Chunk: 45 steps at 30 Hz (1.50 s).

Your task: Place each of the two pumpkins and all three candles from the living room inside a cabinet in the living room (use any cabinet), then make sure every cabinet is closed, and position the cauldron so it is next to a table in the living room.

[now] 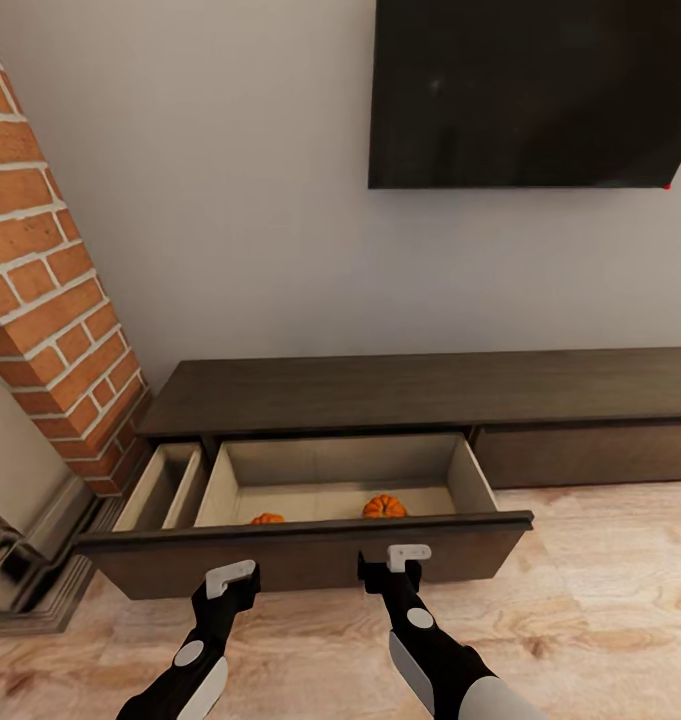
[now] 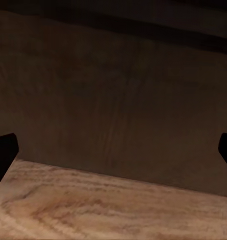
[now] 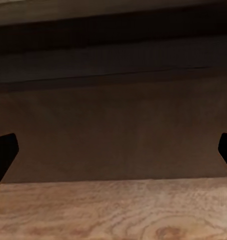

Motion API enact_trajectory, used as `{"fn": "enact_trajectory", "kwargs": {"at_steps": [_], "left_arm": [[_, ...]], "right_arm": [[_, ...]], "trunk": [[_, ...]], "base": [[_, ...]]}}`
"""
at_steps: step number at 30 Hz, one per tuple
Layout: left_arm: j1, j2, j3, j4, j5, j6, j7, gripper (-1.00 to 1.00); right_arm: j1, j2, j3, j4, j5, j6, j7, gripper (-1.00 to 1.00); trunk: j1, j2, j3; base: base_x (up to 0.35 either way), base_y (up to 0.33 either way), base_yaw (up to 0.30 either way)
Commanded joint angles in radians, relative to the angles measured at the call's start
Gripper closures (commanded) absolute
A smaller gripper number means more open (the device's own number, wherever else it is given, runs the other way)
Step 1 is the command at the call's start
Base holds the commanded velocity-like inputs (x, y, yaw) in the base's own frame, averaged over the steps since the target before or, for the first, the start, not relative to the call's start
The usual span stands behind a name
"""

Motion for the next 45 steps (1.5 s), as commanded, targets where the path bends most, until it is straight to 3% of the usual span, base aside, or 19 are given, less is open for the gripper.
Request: {"fn": "enact_trajectory", "kwargs": {"at_steps": [1, 15, 45], "left_arm": [[0.000, 0.000, 0.000, 0.000, 0.000, 0.000, 0.000, -1.00], [0.000, -0.001, 0.000, 0.001, -0.002, 0.002, 0.000, -1.00], [0.000, 0.000, 0.000, 0.001, -0.002, 0.001, 0.000, -1.00]], "right_arm": [[0.000, 0.000, 0.000, 0.000, 0.000, 0.000, 0.000, -1.00], [0.000, 0.000, 0.000, 0.000, 0.000, 0.000, 0.000, -1.00], [0.000, 0.000, 0.000, 0.000, 0.000, 0.000, 0.000, -1.00]], "trunk": [[0.000, 0.000, 0.000], [0.000, 0.000, 0.000], [0.000, 0.000, 0.000]], "base": [[0.116, 0.000, 0.000], [0.134, 0.006, 0.000], [0.257, 0.032, 0.000]]}}
